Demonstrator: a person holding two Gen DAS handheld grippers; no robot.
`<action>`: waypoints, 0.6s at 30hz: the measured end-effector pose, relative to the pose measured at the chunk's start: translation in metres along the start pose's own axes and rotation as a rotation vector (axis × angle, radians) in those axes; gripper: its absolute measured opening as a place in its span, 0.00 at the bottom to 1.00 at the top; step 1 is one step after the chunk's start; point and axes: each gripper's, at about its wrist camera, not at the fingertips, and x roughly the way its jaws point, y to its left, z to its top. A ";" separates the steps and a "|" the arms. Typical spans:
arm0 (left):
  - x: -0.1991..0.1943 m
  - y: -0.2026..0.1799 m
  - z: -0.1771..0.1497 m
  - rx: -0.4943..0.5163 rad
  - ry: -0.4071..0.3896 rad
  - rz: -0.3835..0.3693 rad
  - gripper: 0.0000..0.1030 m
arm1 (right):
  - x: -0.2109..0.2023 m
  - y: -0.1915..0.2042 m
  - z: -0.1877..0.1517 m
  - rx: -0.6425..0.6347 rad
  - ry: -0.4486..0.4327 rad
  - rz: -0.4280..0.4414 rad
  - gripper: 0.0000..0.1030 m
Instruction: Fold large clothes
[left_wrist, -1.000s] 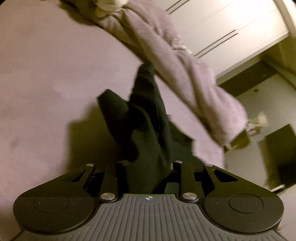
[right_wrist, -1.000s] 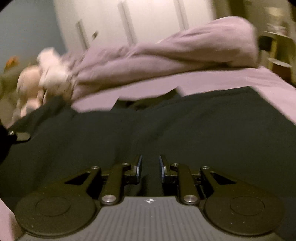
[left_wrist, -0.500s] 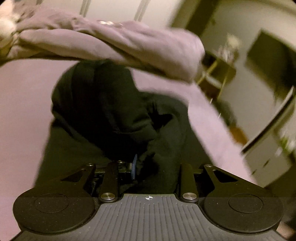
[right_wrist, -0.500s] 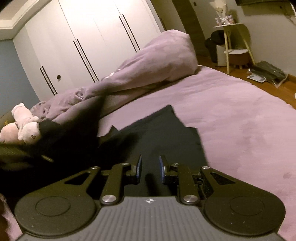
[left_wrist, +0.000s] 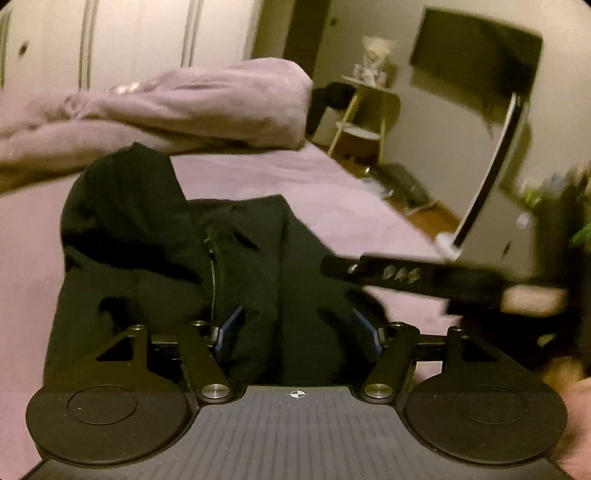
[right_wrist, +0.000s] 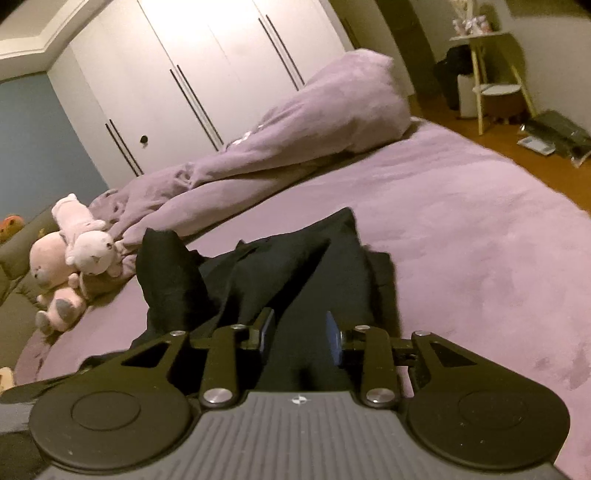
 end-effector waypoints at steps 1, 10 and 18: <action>-0.014 0.008 0.006 -0.051 -0.003 -0.020 0.67 | 0.001 0.001 0.001 0.007 0.006 0.008 0.31; -0.085 0.146 0.008 -0.385 -0.299 0.369 0.67 | 0.015 0.024 -0.003 0.021 0.081 0.067 0.35; 0.010 0.191 -0.013 -0.651 -0.070 0.064 0.56 | 0.026 0.035 0.004 0.077 0.140 0.116 0.43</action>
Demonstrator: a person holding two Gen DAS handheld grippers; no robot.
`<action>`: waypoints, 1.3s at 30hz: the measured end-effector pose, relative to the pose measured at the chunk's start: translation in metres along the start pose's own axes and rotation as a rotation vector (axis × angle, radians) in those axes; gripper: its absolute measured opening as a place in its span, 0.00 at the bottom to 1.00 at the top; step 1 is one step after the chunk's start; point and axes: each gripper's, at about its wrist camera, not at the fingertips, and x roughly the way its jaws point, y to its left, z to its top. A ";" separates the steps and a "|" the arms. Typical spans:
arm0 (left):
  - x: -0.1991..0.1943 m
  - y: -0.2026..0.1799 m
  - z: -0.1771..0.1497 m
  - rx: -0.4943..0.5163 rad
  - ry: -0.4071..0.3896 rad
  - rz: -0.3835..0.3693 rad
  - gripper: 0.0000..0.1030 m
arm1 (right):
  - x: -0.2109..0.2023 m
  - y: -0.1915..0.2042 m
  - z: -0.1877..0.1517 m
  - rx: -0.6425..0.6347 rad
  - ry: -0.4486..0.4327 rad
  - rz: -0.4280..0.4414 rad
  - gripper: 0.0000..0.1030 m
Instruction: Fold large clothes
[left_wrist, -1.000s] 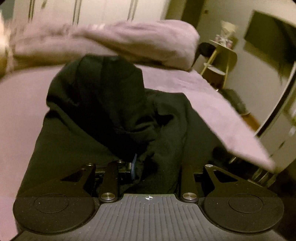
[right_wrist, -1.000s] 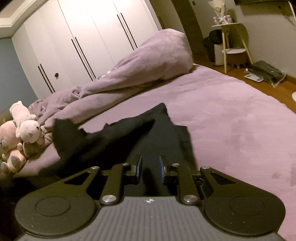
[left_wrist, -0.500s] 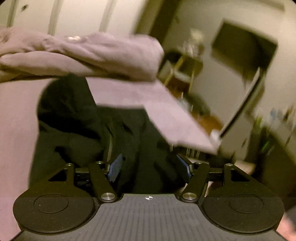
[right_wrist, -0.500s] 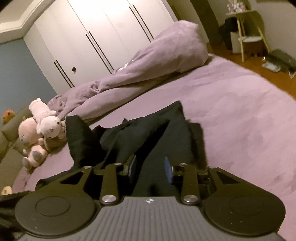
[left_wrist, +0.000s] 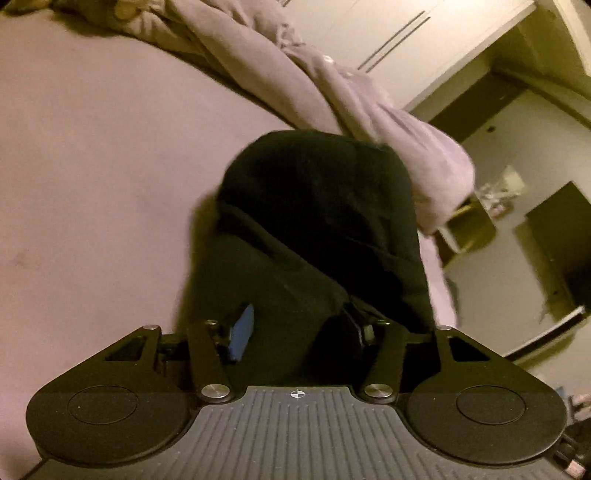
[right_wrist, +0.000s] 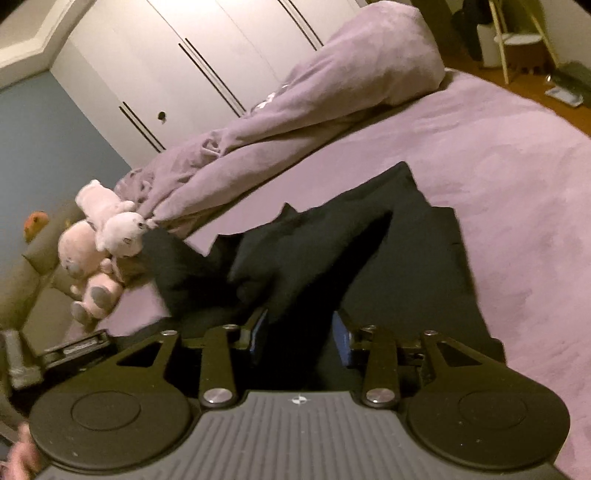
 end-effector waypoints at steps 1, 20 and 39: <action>0.004 -0.007 -0.006 0.035 0.005 0.010 0.57 | -0.001 -0.001 0.002 0.007 0.007 0.010 0.52; 0.015 -0.027 -0.026 0.165 -0.022 0.112 0.59 | 0.110 0.058 0.007 -0.125 0.231 0.052 0.47; 0.014 -0.071 -0.030 0.264 0.074 0.156 0.67 | 0.020 0.051 0.041 -0.383 0.027 -0.129 0.20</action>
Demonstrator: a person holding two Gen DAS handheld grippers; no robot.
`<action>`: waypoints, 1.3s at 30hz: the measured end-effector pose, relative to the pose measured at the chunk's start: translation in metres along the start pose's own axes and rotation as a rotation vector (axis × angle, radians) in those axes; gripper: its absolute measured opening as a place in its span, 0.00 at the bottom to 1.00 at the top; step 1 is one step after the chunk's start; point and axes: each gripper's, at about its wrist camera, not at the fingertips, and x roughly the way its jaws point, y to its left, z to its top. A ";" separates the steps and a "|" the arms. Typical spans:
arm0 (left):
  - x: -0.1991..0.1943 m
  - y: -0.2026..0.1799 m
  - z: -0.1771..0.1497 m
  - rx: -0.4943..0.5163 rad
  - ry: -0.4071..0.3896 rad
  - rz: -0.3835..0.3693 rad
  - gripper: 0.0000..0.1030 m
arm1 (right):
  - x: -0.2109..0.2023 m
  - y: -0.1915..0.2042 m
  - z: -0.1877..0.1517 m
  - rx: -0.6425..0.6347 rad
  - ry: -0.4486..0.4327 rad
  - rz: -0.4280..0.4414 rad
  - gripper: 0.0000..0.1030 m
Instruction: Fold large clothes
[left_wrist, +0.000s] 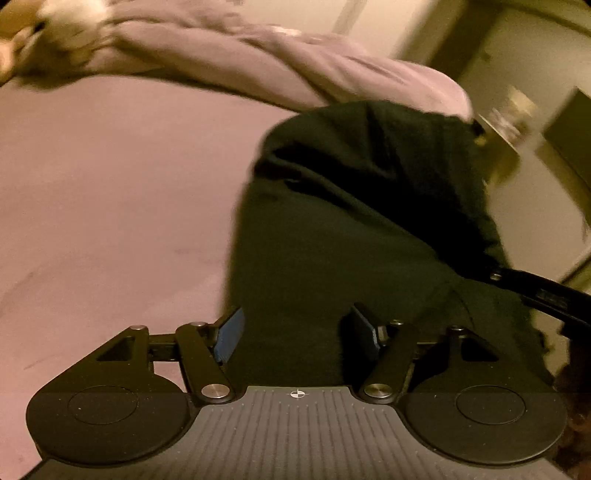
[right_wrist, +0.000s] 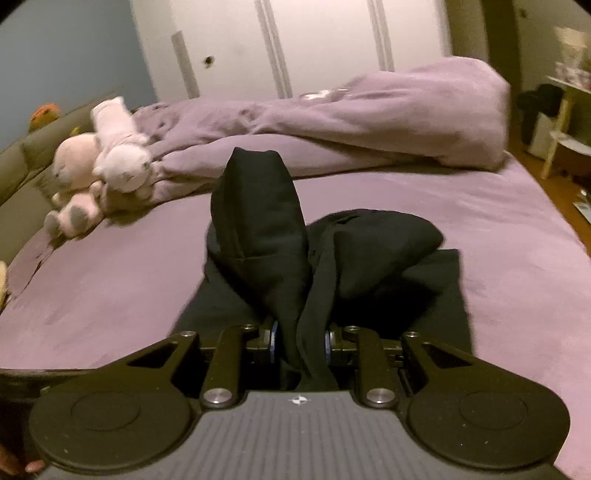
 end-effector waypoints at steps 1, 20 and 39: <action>0.004 -0.011 -0.001 0.026 0.003 -0.002 0.68 | -0.001 -0.012 -0.003 0.029 0.001 -0.016 0.20; 0.028 -0.041 -0.031 0.121 -0.126 0.029 0.93 | -0.040 -0.071 -0.002 0.400 -0.194 0.038 0.41; 0.090 -0.032 0.039 -0.040 -0.158 0.105 0.87 | 0.129 -0.039 -0.024 -0.016 -0.150 -0.443 0.30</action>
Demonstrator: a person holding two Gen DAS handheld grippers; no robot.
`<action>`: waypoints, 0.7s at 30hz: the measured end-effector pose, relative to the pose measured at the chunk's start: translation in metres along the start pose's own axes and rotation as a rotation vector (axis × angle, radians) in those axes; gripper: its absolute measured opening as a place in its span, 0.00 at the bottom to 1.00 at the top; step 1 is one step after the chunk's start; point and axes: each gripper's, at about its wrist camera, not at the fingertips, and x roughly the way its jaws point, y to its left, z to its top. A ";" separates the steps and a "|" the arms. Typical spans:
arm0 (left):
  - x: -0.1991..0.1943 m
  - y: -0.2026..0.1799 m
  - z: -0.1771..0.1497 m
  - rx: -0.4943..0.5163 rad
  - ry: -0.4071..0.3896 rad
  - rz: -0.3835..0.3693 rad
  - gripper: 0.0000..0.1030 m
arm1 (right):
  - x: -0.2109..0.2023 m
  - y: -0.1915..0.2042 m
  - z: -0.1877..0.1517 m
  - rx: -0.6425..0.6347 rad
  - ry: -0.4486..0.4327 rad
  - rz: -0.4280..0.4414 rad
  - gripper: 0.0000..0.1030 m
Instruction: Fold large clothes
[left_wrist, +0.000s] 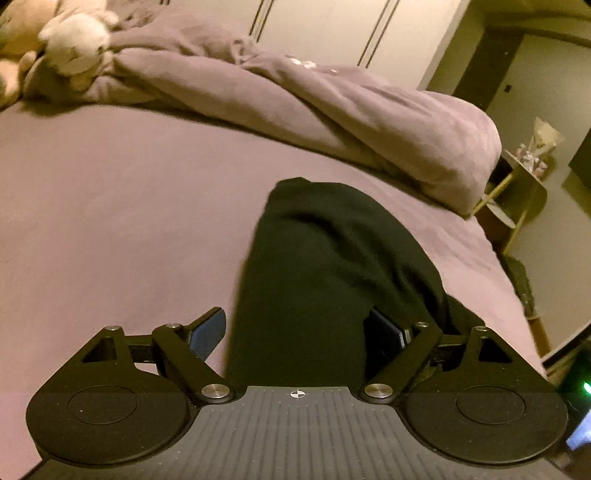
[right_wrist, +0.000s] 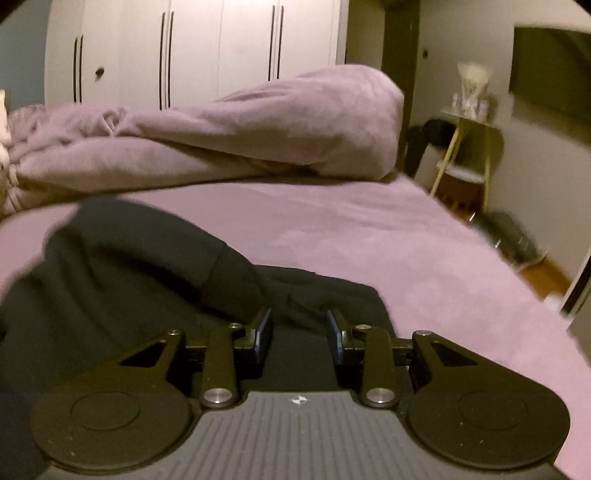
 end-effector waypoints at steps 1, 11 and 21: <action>0.011 -0.006 -0.001 0.013 0.021 0.009 0.88 | 0.003 -0.007 -0.004 0.032 0.001 0.017 0.30; 0.047 -0.004 -0.033 -0.031 -0.039 0.066 0.97 | 0.020 -0.019 -0.023 0.091 -0.050 0.051 0.31; 0.029 0.000 -0.014 0.013 0.009 0.104 0.98 | -0.005 -0.038 0.008 0.187 0.013 0.084 0.44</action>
